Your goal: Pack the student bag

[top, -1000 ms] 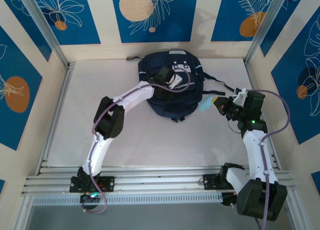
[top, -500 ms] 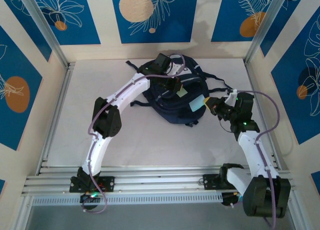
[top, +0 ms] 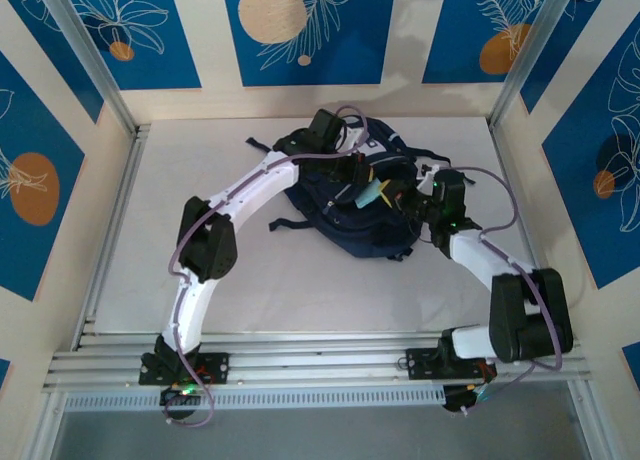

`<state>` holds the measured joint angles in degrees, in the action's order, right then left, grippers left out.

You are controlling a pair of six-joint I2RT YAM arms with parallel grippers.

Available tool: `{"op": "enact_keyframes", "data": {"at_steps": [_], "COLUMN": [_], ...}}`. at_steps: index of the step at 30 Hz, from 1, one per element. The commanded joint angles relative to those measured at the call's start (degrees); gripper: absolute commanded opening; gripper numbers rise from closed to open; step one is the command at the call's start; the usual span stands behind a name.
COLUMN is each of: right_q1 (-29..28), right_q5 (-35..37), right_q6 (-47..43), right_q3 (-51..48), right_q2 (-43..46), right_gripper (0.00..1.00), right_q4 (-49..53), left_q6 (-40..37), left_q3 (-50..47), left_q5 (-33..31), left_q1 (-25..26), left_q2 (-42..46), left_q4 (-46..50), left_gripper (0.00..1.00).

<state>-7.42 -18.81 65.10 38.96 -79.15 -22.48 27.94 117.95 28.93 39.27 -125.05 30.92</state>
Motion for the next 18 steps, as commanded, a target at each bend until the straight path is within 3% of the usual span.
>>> {"op": "enact_keyframes", "data": {"at_steps": [1, 6, 10, 14, 16, 18], "right_q1": [-0.9, -1.5, -1.4, -2.2, -2.5, -2.8], "right_q5": [-0.1, 2.3, 4.8, 11.3, 14.0, 16.4], "right_q6": [2.6, 3.3, 2.0, -3.3, -5.7, -8.6], "right_q3": [3.1, 6.1, 8.0, 8.9, 8.9, 8.7], "right_q2": [-5.0, -10.9, -10.2, -2.7, 1.5, 6.3], "right_gripper": [0.0, 0.01, 0.2, 0.45, 0.53, 0.58], "right_q4": [-10.1, -3.8, 4.1, 19.1, 26.7, 34.2], "left_q6": [3.7, 6.8, 8.3, 8.1, 8.5, 8.8], "left_q3": [-2.6, -7.9, -11.0, -12.3, -14.0, -16.7], "left_q5": [4.9, 5.1, 4.0, 2.1, 1.8, 1.8], "left_q1": [1.3, 1.3, 1.3, 1.2, 0.9, 0.1], "left_q2": [8.5, 11.2, 11.8, 11.2, 11.8, 13.1], "left_q4": [-9.6, -15.2, -19.0, -19.2, -20.4, -21.9], "left_gripper": [0.0, 0.0, 0.0, 0.0, 0.14, 0.37]}}
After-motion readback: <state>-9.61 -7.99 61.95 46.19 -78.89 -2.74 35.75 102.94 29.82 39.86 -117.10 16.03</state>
